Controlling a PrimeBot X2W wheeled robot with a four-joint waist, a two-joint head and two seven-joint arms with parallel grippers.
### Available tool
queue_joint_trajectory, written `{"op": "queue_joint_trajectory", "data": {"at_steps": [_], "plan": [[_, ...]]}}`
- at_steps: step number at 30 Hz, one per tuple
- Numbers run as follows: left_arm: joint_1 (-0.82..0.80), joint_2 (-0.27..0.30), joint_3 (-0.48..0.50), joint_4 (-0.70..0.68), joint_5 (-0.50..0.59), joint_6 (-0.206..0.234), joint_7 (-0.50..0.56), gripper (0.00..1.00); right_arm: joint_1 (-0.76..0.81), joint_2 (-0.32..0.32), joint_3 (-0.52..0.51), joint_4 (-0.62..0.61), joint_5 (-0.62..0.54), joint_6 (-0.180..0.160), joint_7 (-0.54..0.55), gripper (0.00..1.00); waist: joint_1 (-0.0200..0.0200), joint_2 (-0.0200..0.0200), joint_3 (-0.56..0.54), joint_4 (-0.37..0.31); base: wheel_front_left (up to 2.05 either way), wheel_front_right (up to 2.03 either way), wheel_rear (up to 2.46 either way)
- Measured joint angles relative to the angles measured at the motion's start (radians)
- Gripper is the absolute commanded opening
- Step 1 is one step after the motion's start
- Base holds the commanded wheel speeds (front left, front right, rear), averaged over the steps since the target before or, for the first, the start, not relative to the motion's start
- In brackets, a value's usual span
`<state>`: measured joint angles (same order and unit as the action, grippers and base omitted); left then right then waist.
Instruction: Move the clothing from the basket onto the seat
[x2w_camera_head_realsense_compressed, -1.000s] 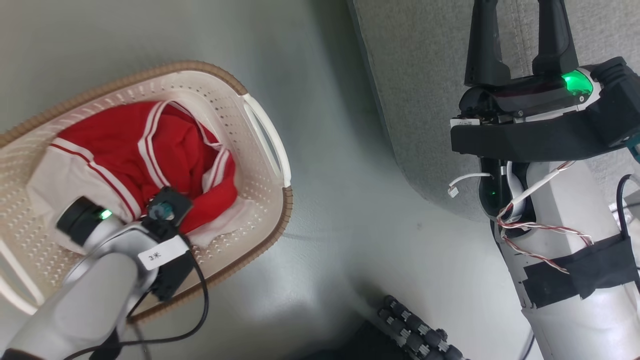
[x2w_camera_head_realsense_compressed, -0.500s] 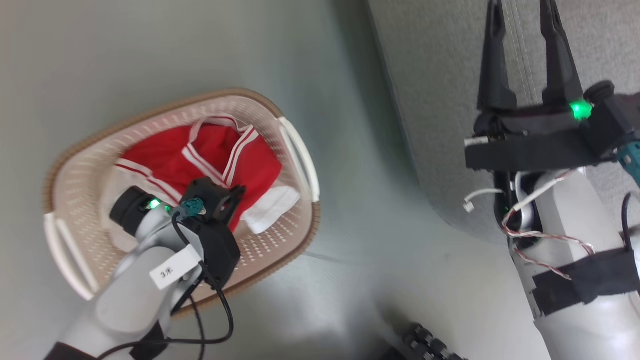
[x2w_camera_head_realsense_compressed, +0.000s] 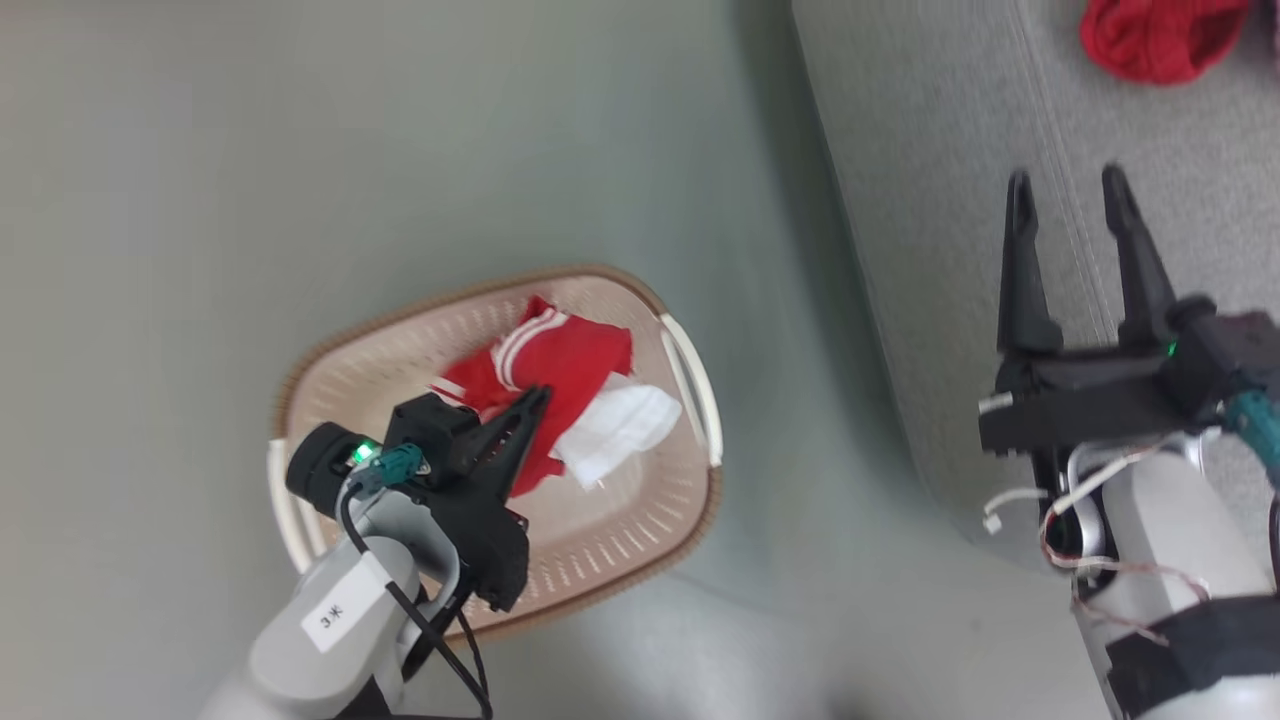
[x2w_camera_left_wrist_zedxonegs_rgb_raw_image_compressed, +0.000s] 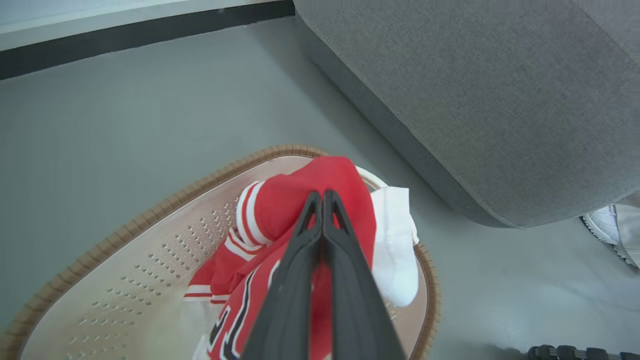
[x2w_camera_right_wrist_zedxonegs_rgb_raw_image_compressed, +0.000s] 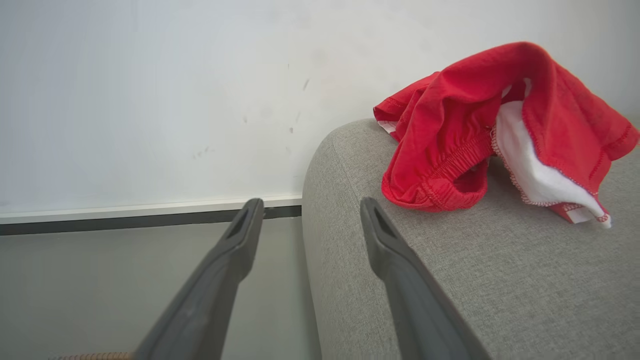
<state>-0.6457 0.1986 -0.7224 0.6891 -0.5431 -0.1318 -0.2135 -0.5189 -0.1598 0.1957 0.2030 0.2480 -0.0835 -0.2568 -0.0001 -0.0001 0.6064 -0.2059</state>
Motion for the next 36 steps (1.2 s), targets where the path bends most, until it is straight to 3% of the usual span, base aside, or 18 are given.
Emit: {"op": "queue_joint_trajectory", "data": {"at_steps": [20, 36], "plan": [[0.04, -0.028, 0.003, -0.052, -0.027, 0.0, -0.031, 0.0, 0.174, -0.003, -0.007, 0.034, -0.002, 0.005, 0.0, 1.0, -0.0001, 0.0, -0.308, 0.124, 0.0, 0.0, 0.0], [0.037, -0.025, 0.011, -0.084, -0.075, 0.0, -0.036, 0.0, 0.305, 0.021, 0.035, 0.09, -0.002, 0.038, 0.0, 1.0, 0.0, 0.0, -0.552, 0.196, 0.0, 0.0, 0.0]]}}
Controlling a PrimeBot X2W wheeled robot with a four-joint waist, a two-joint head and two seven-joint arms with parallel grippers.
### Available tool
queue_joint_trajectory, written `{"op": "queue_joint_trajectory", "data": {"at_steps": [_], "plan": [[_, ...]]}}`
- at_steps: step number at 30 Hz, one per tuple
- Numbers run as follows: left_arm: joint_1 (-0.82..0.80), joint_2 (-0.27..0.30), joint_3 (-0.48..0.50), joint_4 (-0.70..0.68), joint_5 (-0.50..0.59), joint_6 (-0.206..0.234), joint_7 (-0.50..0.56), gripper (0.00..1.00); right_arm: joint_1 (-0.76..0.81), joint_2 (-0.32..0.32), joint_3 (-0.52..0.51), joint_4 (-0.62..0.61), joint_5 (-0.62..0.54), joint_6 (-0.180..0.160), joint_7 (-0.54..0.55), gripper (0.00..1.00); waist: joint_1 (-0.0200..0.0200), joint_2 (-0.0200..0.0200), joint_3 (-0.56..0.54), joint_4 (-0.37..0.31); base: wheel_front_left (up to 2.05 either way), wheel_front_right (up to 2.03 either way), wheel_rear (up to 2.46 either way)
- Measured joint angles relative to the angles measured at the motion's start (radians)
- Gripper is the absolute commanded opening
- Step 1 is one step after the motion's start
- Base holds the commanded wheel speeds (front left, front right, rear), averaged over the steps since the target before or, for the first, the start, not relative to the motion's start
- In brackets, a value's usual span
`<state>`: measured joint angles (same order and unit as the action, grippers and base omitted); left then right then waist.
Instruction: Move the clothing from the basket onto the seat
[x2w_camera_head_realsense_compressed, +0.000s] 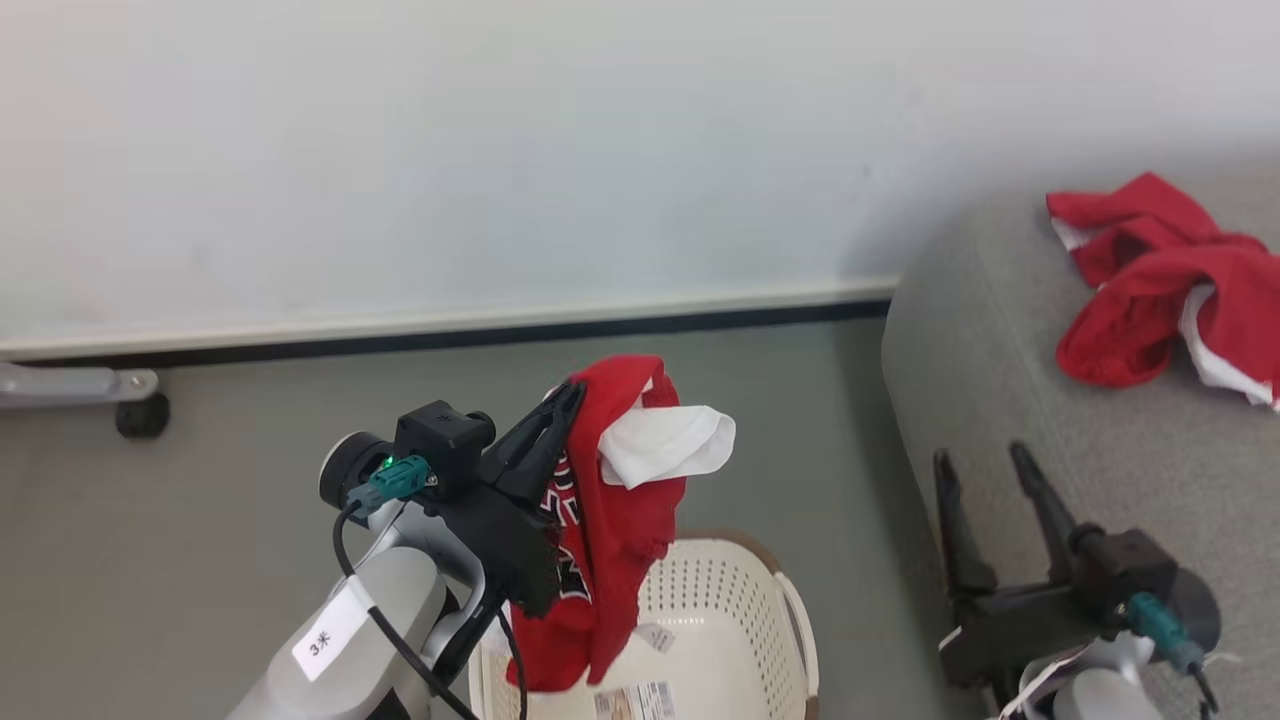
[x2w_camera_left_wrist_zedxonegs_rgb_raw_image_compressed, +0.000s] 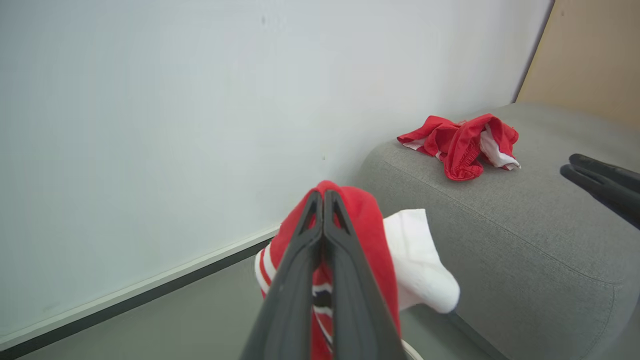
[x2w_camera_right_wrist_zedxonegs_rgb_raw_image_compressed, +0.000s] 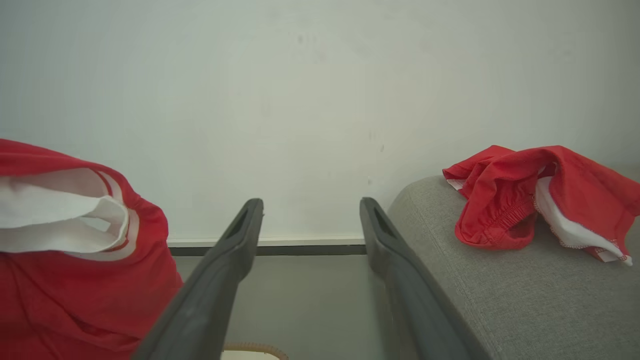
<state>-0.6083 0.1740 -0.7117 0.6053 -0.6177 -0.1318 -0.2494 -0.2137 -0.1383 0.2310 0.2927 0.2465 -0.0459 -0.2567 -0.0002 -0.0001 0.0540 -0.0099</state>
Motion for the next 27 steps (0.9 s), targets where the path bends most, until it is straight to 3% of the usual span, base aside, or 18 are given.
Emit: {"op": "queue_joint_trajectory", "data": {"at_steps": [11, 18, 27], "plan": [[-0.002, 0.004, -0.01, -0.064, -0.003, 0.0, 0.0, 0.0, 0.034, 0.017, 0.097, 0.016, -0.006, 0.061, 0.009, 1.0, 0.0, 0.0, -0.103, 0.034, 0.0, 0.0, 0.0], [-0.033, -0.011, -0.014, -0.07, -0.003, 0.0, 0.004, 0.0, -0.029, 0.049, 0.216, 0.076, -0.029, 0.132, 0.037, 1.0, 0.0001, 0.0001, -0.112, 0.051, 0.0, 0.0, 0.0], [-0.076, -0.044, -0.043, -0.076, 0.0, 0.0, 0.036, 0.0, -0.114, 0.062, 0.336, 0.178, -0.047, 0.161, 0.063, 1.0, 0.0002, 0.0002, -0.112, 0.066, 0.0, 0.0, 0.0]]}}
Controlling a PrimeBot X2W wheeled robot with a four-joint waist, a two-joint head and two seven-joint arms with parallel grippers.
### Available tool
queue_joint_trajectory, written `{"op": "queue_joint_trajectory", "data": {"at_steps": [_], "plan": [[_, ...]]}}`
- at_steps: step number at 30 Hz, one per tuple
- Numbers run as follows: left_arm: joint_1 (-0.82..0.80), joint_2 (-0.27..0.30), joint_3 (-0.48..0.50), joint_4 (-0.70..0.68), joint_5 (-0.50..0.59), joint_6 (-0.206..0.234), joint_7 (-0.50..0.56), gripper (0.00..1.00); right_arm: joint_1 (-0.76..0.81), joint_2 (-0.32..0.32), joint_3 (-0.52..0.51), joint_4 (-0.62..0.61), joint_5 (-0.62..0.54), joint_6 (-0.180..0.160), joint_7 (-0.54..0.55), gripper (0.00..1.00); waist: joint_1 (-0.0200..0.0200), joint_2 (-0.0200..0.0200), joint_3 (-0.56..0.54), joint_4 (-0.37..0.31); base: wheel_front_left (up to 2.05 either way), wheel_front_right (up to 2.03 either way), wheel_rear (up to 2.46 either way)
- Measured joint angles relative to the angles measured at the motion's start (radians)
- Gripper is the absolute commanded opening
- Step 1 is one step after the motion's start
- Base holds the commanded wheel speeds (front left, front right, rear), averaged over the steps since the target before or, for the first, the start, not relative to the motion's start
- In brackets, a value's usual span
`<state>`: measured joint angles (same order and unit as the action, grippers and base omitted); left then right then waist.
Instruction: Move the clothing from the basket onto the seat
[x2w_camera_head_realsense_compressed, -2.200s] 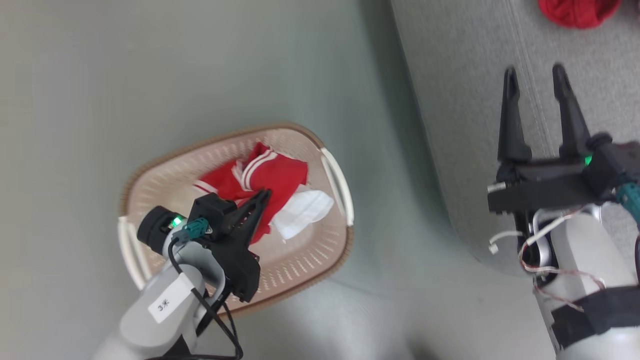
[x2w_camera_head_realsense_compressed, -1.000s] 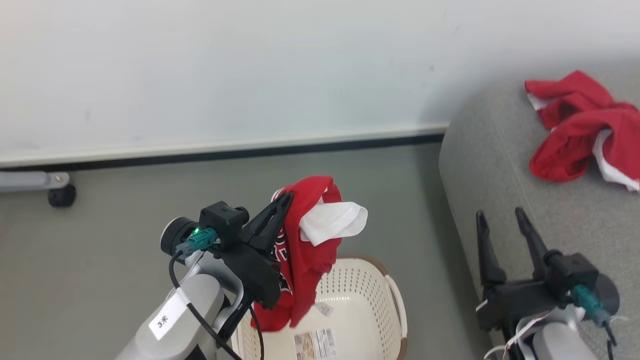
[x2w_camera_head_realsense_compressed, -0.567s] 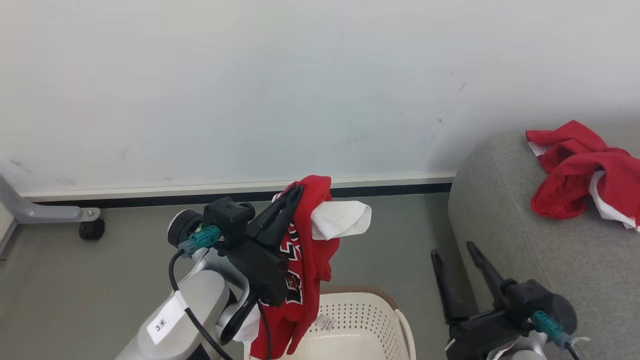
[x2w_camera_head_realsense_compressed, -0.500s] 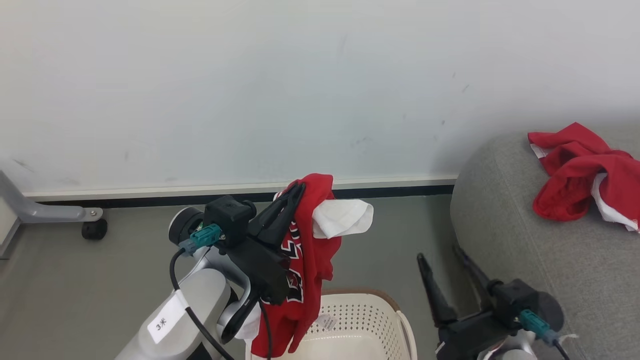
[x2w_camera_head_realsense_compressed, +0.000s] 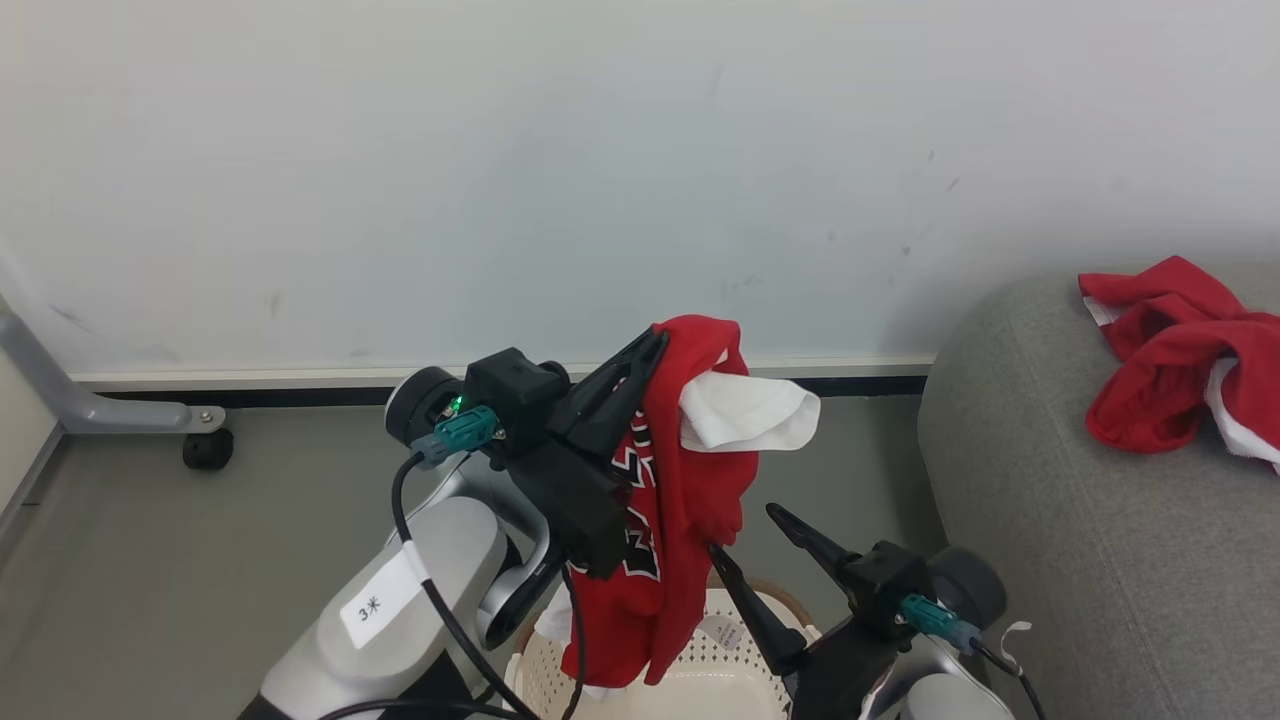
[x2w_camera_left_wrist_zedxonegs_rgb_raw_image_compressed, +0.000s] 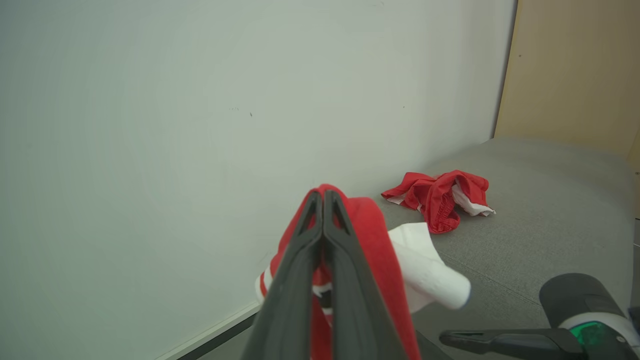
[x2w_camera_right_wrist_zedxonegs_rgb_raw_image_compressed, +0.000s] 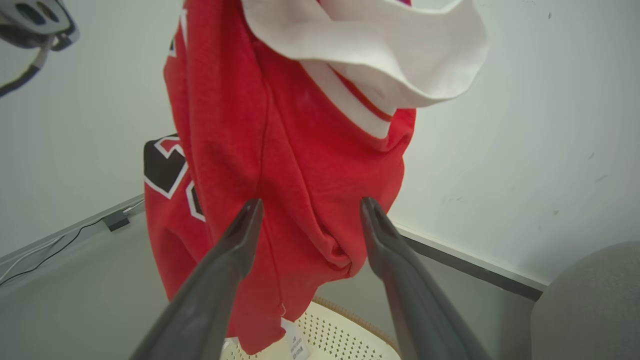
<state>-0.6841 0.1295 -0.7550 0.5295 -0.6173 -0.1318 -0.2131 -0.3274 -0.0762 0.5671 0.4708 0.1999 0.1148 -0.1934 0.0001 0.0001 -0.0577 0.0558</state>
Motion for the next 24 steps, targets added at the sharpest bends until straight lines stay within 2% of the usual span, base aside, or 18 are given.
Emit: {"op": "queue_joint_trajectory", "data": {"at_steps": [9, 16, 17, 18, 19, 21, 23, 24], "plan": [[-0.033, -0.034, -0.037, -0.003, -0.001, 0.0, 0.019, 0.0, -0.086, 0.002, 0.068, 0.112, -0.001, 0.009, 0.008, 1.0, 0.0, 0.0, 0.001, 0.022, 0.0, 0.0, 0.0], [-0.057, -0.043, -0.068, -0.003, -0.012, 0.0, 0.028, 0.0, -0.198, 0.008, 0.202, 0.206, 0.006, 0.01, 0.001, 1.0, 0.0, 0.0, 0.005, 0.052, 0.0, 0.0, 0.0], [-0.058, -0.043, -0.068, -0.003, -0.014, 0.0, 0.029, 0.0, -0.215, 0.009, 0.224, 0.216, 0.013, 0.01, -0.003, 0.95, 0.0, 0.0, 0.006, 0.055, 0.0, 0.0, 0.0], [-0.058, -0.043, -0.068, -0.003, -0.014, 0.0, 0.031, 0.0, -0.23, 0.011, 0.238, 0.223, 0.016, 0.01, -0.006, 0.95, 0.0, 0.0, 0.007, 0.057, 0.0, 0.0, 0.0], [-0.059, -0.043, -0.068, -0.002, -0.015, 0.0, 0.032, 0.0, -0.245, 0.011, 0.253, 0.231, 0.023, 0.01, -0.011, 0.6, 0.0, 0.0, 0.008, 0.059, 0.0, 0.0, 0.0], [-0.063, -0.043, -0.07, -0.001, -0.016, 0.0, 0.033, 0.0, -0.272, 0.012, 0.277, 0.25, 0.042, 0.01, -0.016, 0.34, 0.0, 0.0, 0.01, 0.062, 0.0, 0.0, 0.0], [-0.065, -0.043, -0.071, 0.001, -0.017, 0.0, 0.032, 0.0, -0.29, 0.012, 0.298, 0.263, 0.056, 0.01, -0.021, 0.15, 0.0, 0.0, 0.011, 0.064, 0.0, 0.0, 0.0], [-0.066, -0.043, -0.071, 0.002, -0.02, 0.0, 0.032, 0.0, -0.298, 0.012, 0.308, 0.272, 0.06, 0.01, -0.026, 0.0, 0.0, 0.0, 0.011, 0.065, 0.0, 0.0, 0.0]]}}
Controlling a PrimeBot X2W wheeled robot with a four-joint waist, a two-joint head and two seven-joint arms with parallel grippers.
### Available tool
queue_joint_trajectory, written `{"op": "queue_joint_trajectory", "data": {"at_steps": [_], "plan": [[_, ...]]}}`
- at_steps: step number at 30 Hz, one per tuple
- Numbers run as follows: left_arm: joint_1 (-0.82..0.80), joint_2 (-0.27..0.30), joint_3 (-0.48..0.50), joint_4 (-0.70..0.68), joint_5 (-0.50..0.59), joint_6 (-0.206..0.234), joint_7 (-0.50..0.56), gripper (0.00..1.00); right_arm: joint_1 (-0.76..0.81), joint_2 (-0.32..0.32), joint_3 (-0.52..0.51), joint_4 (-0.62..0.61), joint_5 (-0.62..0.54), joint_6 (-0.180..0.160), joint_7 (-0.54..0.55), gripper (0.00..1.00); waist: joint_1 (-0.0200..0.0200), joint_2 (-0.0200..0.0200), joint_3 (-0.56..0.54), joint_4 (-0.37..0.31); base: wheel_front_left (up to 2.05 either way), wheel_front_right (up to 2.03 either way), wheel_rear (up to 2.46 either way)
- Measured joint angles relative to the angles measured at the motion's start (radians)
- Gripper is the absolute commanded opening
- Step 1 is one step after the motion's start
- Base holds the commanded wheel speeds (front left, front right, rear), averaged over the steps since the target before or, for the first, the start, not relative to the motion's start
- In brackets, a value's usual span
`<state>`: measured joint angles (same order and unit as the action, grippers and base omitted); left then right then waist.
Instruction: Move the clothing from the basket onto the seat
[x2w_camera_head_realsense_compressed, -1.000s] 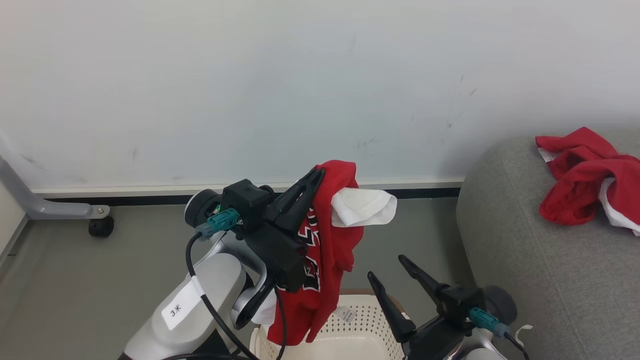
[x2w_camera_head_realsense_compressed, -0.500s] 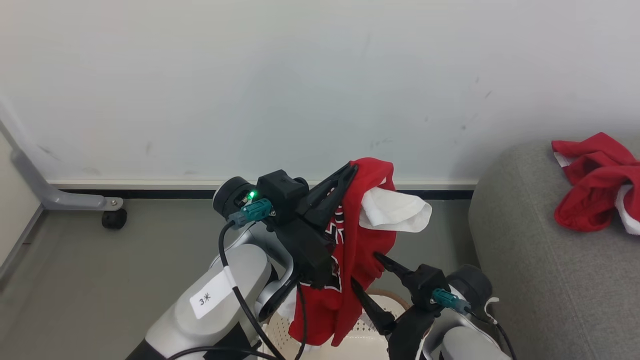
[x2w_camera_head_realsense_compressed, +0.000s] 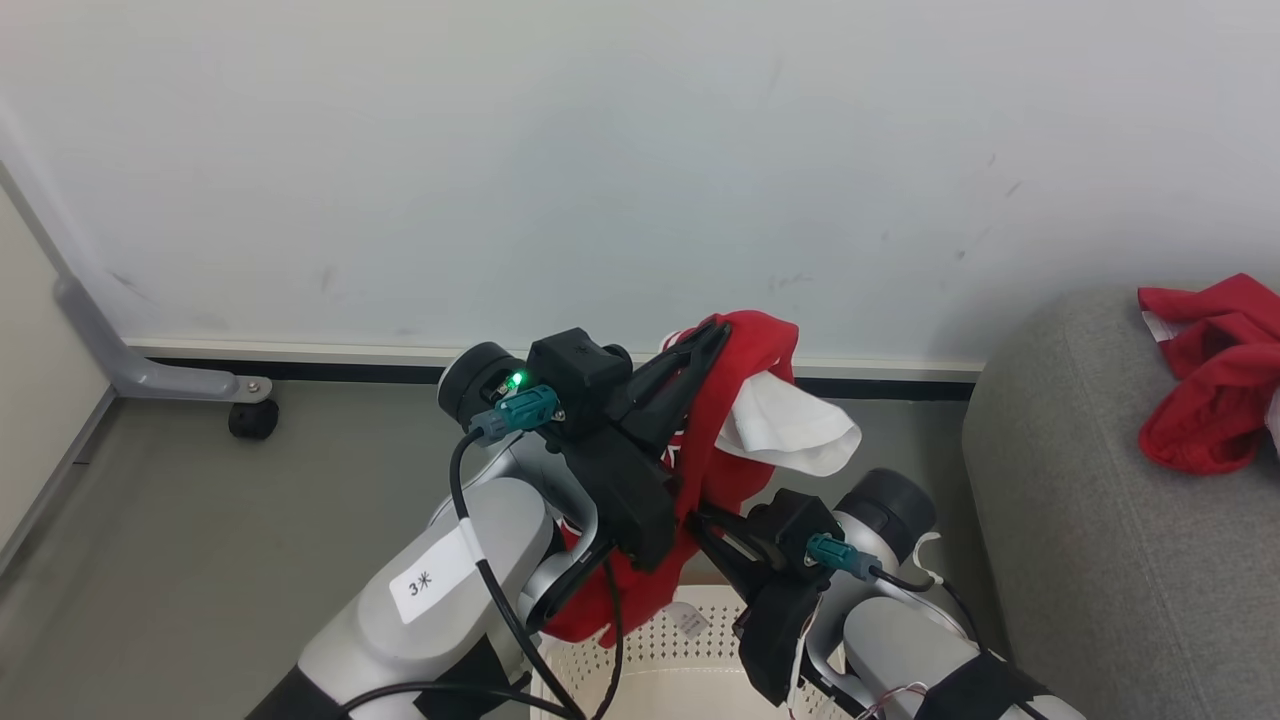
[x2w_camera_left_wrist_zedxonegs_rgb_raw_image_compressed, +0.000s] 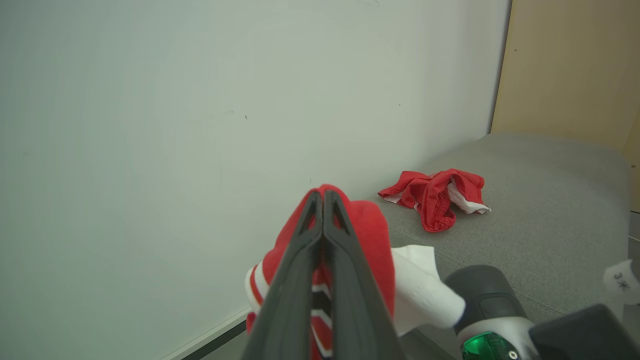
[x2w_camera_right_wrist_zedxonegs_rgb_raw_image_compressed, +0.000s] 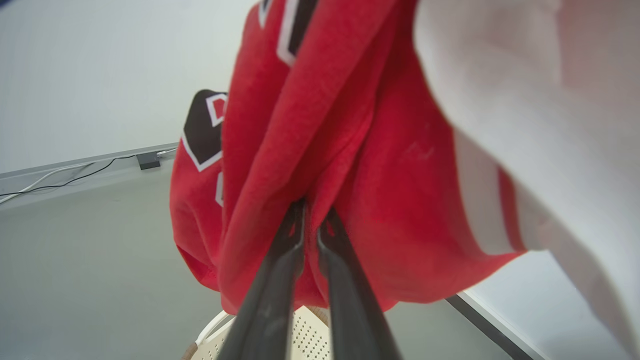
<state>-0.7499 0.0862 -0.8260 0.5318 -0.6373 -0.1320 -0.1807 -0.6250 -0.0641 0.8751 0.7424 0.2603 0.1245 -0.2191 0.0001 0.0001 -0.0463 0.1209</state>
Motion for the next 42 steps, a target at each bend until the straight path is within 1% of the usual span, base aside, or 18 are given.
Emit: {"op": "queue_joint_trajectory", "data": {"at_steps": [5, 8, 14, 15, 16, 17, 18, 19, 26, 35, 37, 42], "plan": [[0.0, 0.005, 0.007, 0.016, -0.006, 0.0, 0.0, 0.0, -0.008, 0.0, 0.044, 0.013, 0.042, 0.0, -0.013, 0.0, 0.0, 0.0, 0.002, -0.002, 0.0, 0.0, 0.0], [0.003, 0.017, 0.018, 0.036, -0.031, 0.001, 0.0, 0.0, -0.012, 0.001, 0.066, 0.014, 0.065, 0.0, -0.021, 0.0, 0.0, 0.0, 0.002, -0.011, 0.0, 0.0, 0.0], [0.033, 0.04, 0.041, 0.067, -0.044, 0.013, -0.005, 0.0, -0.012, 0.001, 0.063, 0.007, 0.119, 0.0, -0.029, 0.0, 0.0, 0.0, 0.002, -0.04, 0.0, 0.0, 0.0], [0.041, 0.042, 0.043, 0.069, -0.048, 0.018, -0.006, 0.07, -0.011, 0.001, 0.061, 0.003, 0.126, 0.0, -0.029, 0.0, 0.0, 0.0, 0.002, -0.046, 0.0, 0.0, 0.0], [0.049, 0.044, 0.044, 0.072, -0.048, 0.019, -0.007, 0.37, -0.011, 0.001, 0.057, -0.001, 0.132, 0.0, -0.03, 0.0, 0.0, 0.0, 0.001, -0.052, 0.0, 0.0, 0.0], [0.056, 0.047, 0.046, 0.074, -0.049, 0.019, -0.007, 0.52, -0.01, 0.0, 0.053, -0.008, 0.139, 0.0, -0.03, 0.0, 0.0, 0.0, 0.001, -0.059, 0.0, 0.0, 0.0], [0.064, 0.048, 0.048, 0.076, -0.051, 0.02, -0.009, 0.96, -0.009, -0.003, 0.048, -0.015, 0.146, 0.0, -0.03, 0.0, 0.0, 0.0, 0.0, -0.066, 0.0, 0.0, 0.0], [0.07, 0.049, 0.049, 0.078, -0.054, 0.021, -0.012, 1.0, -0.008, -0.007, 0.042, -0.023, 0.153, 0.0, -0.03, 0.0, 0.0, 0.0, 0.0, -0.073, 0.0, 0.0, 0.0], [0.115, 0.052, 0.052, 0.077, -0.058, 0.02, -0.028, 1.0, -0.004, -0.058, -0.027, -0.075, 0.2, 0.0, -0.03, 0.0, 0.0, 0.0, -0.006, -0.127, 0.0, 0.0, 0.0], [0.178, 0.056, 0.049, 0.046, -0.064, 0.017, -0.051, 1.0, 0.004, -0.138, -0.123, -0.124, 0.216, 0.0, -0.03, 0.0, -0.0002, 0.0, -0.016, -0.209, 0.0, 0.0, 0.0], [0.194, 0.058, 0.044, 0.036, -0.064, 0.017, -0.052, 1.0, 0.01, -0.158, -0.135, -0.137, 0.216, -0.003, -0.03, 0.0, -0.0002, 0.0, -0.018, -0.229, 0.0, 0.0, 0.0], [0.238, 0.068, 0.035, 0.005, -0.064, 0.017, -0.06, 1.0, 0.026, -0.215, -0.165, -0.174, 0.214, -0.024, -0.03, 0.0, -0.0002, 0.0, -0.023, -0.284, 0.0, 0.0, 0.0]]}}
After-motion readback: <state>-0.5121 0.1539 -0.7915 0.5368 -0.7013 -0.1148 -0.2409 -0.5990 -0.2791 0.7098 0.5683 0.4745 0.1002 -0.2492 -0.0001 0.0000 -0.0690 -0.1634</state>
